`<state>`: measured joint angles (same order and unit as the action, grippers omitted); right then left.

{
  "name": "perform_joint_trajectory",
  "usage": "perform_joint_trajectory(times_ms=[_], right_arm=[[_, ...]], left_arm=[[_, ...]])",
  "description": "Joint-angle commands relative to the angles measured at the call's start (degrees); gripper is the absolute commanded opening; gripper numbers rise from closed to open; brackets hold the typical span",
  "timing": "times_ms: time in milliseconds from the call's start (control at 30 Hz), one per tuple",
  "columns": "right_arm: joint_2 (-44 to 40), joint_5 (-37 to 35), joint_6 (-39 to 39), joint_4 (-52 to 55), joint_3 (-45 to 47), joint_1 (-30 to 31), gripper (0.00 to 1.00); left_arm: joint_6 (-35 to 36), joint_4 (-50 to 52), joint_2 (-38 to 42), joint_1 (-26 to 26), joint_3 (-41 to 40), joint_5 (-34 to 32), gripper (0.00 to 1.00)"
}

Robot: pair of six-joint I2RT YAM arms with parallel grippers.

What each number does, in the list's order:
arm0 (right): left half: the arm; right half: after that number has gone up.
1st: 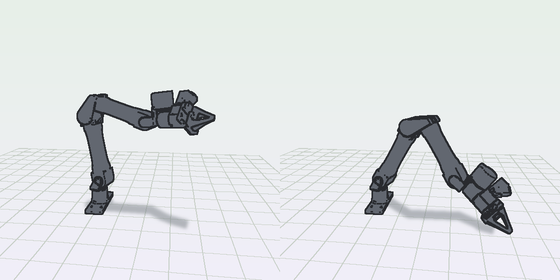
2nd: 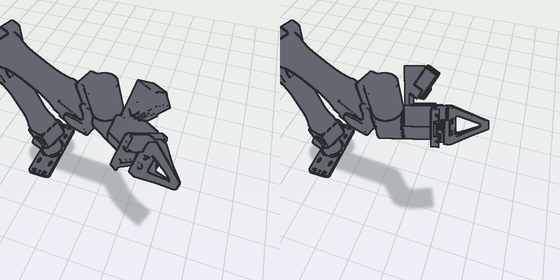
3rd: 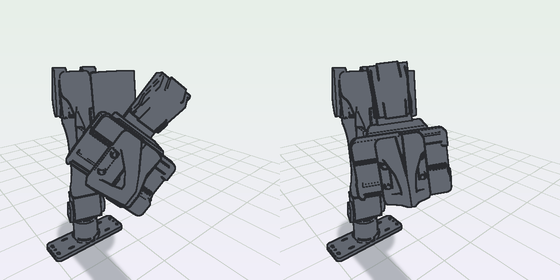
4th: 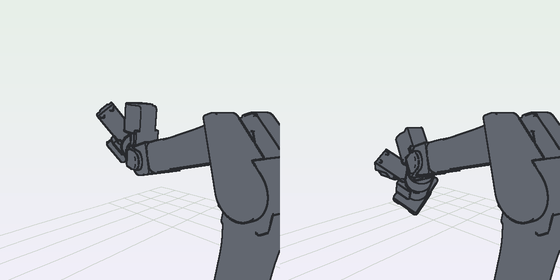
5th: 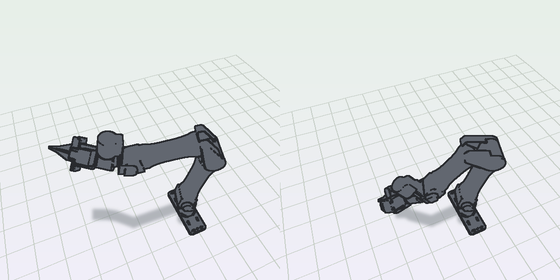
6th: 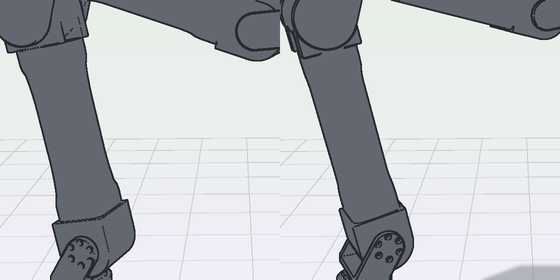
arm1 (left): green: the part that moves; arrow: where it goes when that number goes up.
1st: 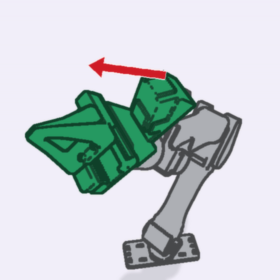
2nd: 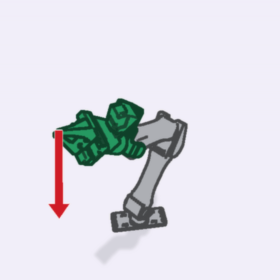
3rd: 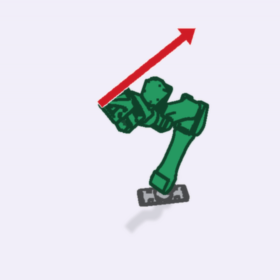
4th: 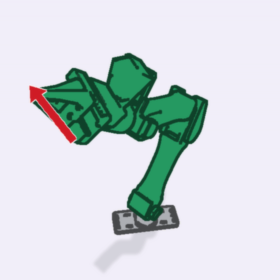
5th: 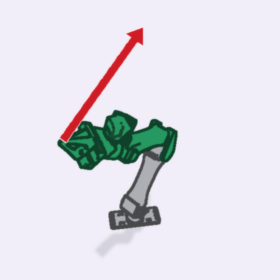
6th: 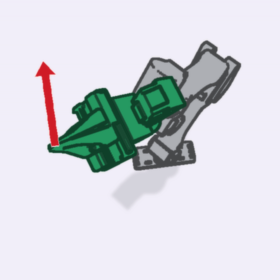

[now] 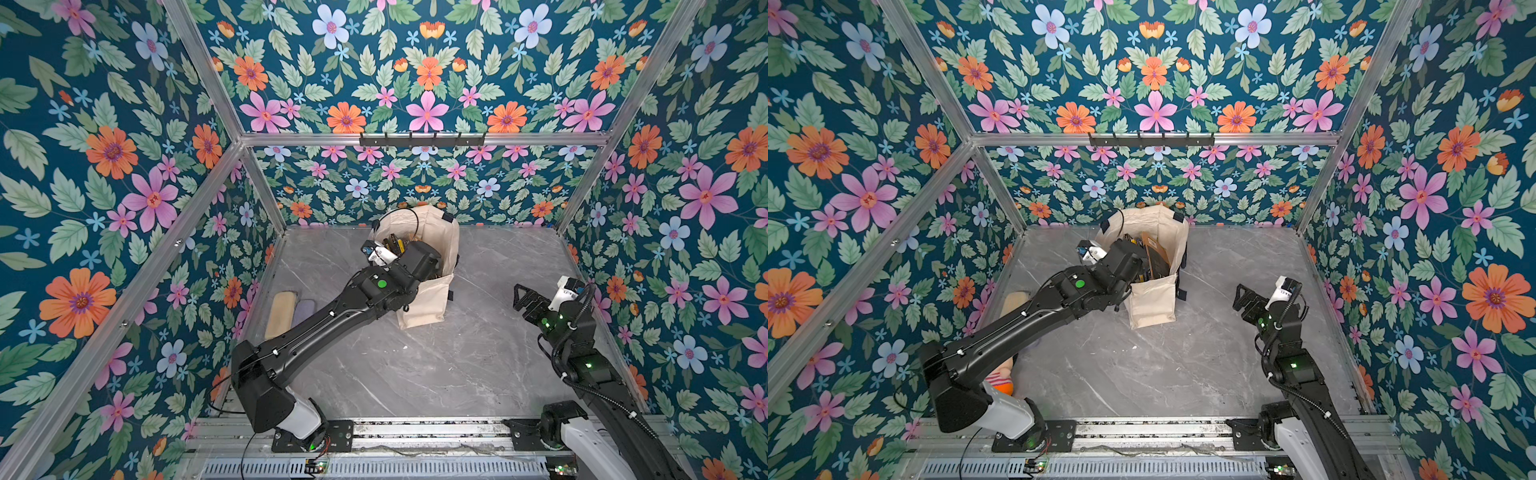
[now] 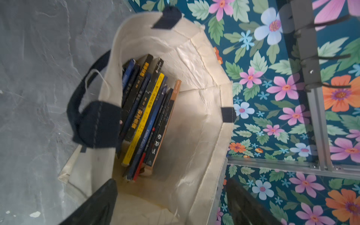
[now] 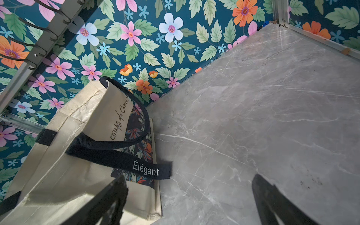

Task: Take out the books from the canvas bag
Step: Adjust the canvas bag at the center of the board.

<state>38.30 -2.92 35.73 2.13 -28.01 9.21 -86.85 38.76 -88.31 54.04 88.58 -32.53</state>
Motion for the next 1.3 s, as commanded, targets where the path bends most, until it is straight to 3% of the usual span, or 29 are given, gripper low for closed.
perform_joint_trajectory(times_ms=[0, 300, 567, 933, 1267], right_arm=[[0.38, 0.73, -0.22, -1.5, -0.09, 0.34, 0.99], [0.58, 0.4, -0.49, -1.46, -0.17, 0.85, 0.99], [0.54, 0.25, -0.68, -1.59, -0.1, 1.07, 0.99], [1.0, 0.54, -0.84, -1.64, -0.24, 1.52, 0.99], [2.12, 0.92, -0.95, -1.92, -0.13, 1.77, 0.99]], left_arm=[[-1.76, 0.5, -1.35, 0.49, -0.19, -0.38, 0.89], [-7.06, 0.55, -3.82, 1.56, 0.53, 3.07, 0.87], [-7.55, 4.38, -0.24, 6.83, 4.81, -9.74, 0.86], [-10.79, 6.22, -3.8, 10.19, 5.45, -8.95, 0.86], [-15.05, 6.81, -6.12, 9.04, 4.48, -11.2, 0.85]])
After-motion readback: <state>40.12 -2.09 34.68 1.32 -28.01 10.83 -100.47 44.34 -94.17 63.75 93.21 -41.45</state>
